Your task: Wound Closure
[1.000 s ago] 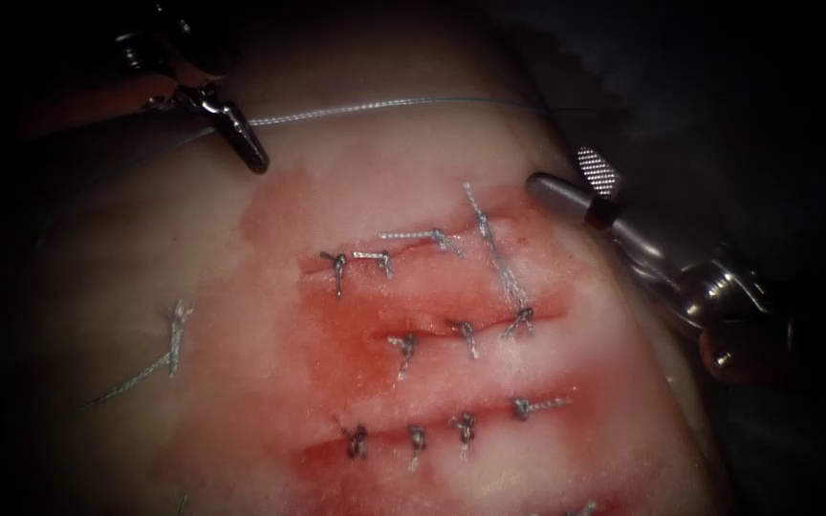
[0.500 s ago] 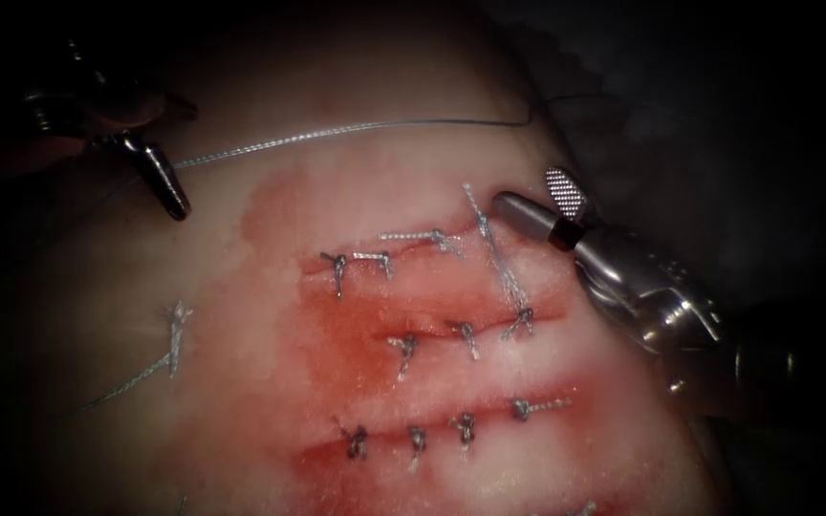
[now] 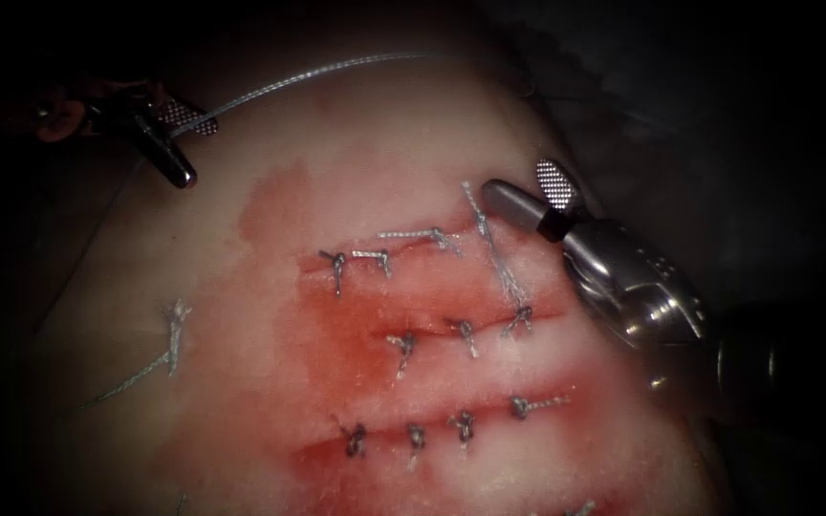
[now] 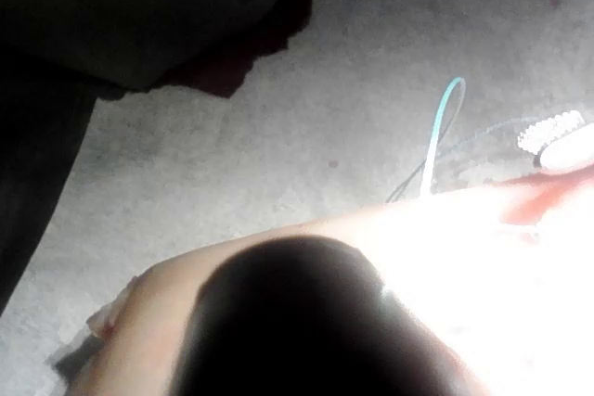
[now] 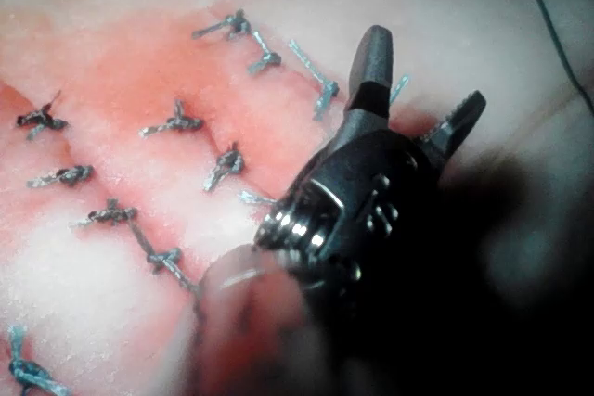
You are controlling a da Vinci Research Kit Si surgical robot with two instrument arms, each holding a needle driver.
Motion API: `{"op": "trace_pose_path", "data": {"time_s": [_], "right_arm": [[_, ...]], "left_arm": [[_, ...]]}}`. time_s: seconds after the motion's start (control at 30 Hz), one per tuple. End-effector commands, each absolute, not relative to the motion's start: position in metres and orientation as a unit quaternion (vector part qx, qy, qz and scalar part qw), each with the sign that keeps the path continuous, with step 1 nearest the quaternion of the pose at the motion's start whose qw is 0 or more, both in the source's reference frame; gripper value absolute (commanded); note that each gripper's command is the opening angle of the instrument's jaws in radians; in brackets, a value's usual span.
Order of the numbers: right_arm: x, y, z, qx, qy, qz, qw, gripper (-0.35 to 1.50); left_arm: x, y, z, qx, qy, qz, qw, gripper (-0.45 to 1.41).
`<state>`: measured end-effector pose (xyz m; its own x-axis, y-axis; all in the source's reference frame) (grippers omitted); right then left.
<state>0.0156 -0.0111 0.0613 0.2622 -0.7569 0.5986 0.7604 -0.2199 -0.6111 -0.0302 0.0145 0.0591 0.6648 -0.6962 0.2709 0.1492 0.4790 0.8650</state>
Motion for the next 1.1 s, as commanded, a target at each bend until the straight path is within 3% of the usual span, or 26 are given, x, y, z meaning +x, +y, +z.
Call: {"op": "trace_pose_path", "data": {"time_s": [0.03, 0.2, 0.33, 0.4, 0.43, 0.53, 0.63, 1.1], "right_arm": [[0.0169, -0.011, 0.061, -0.502, 0.003, -0.602, 0.62, 1.23], [0.0183, -0.01, 0.06, -0.536, 0.025, -0.589, 0.604, 1.21], [0.0189, -0.01, 0.059, -0.544, 0.033, -0.586, 0.6, 1.26], [0.0192, -0.009, 0.058, -0.547, 0.031, -0.582, 0.601, 1.16], [0.0194, -0.009, 0.058, -0.547, 0.035, -0.576, 0.607, 1.04], [0.02, -0.008, 0.058, -0.541, 0.062, -0.539, 0.643, 0.46], [0.0204, -0.007, 0.06, -0.528, 0.05, -0.516, 0.673, -0.35], [0.0205, -0.007, 0.071, -0.47, 0.019, -0.575, 0.669, -0.35]], "left_arm": [[-0.0303, 0.015, 0.06, 0.427, -0.3, -0.257, 0.814, 1.13], [-0.0293, 0.013, 0.064, 0.397, -0.234, -0.243, 0.854, 1.16], [-0.0281, 0.012, 0.065, 0.362, -0.158, -0.227, 0.89, 0.9], [-0.0279, 0.012, 0.066, 0.339, -0.12, -0.222, 0.906, 1.01], [-0.0279, 0.012, 0.066, 0.326, -0.098, -0.221, 0.914, 1.05], [-0.0278, 0.012, 0.066, 0.313, -0.077, -0.219, 0.921, 1.05], [-0.0278, 0.011, 0.066, 0.314, -0.077, -0.219, 0.921, 1.05], [-0.0278, 0.013, 0.066, 0.301, -0.082, -0.24, 0.919, 1.0]]}}
